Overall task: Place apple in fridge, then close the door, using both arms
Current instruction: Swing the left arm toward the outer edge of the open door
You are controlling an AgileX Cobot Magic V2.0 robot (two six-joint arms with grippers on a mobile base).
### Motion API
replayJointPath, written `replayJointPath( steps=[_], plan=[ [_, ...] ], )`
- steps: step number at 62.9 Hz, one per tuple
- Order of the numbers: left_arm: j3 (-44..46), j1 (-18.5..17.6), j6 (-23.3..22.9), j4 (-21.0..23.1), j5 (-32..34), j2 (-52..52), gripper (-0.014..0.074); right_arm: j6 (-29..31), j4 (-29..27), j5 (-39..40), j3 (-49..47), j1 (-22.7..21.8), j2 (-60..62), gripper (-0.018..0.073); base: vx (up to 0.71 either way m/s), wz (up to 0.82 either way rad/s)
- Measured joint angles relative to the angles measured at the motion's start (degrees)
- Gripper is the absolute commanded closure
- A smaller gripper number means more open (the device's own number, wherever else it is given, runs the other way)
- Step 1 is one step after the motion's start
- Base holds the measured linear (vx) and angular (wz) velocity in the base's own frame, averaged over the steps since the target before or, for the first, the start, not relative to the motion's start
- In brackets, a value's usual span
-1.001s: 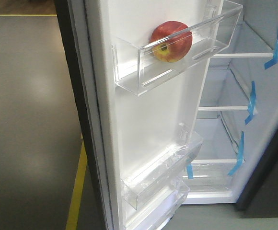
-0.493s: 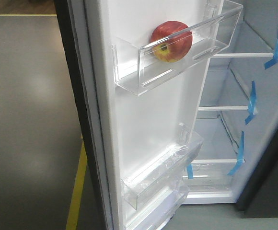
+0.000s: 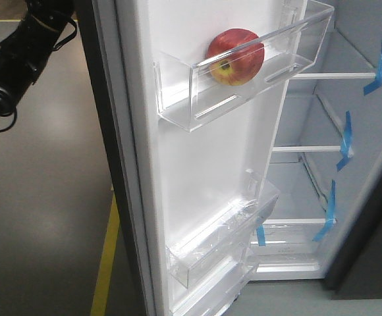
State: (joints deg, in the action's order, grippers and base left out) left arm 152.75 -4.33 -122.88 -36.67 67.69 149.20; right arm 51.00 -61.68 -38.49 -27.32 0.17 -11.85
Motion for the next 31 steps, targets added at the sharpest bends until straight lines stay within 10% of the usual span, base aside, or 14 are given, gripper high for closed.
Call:
replayJointPath(
  steps=[7, 31],
  plan=[
    [13.82, -1.19, 0.0, 4.42, 2.22, 7.91, 0.0606, 0.0, -0.01, -0.17, 0.0, 0.0, 0.0, 0.0563, 0.0, 0.0],
    [15.46, -1.8, 0.0, 1.77, 2.21, 8.97, 0.0605, 0.0, 0.06, -0.24, 0.0, 0.0, 0.0, 0.0563, 0.0, 0.0]
  ],
)
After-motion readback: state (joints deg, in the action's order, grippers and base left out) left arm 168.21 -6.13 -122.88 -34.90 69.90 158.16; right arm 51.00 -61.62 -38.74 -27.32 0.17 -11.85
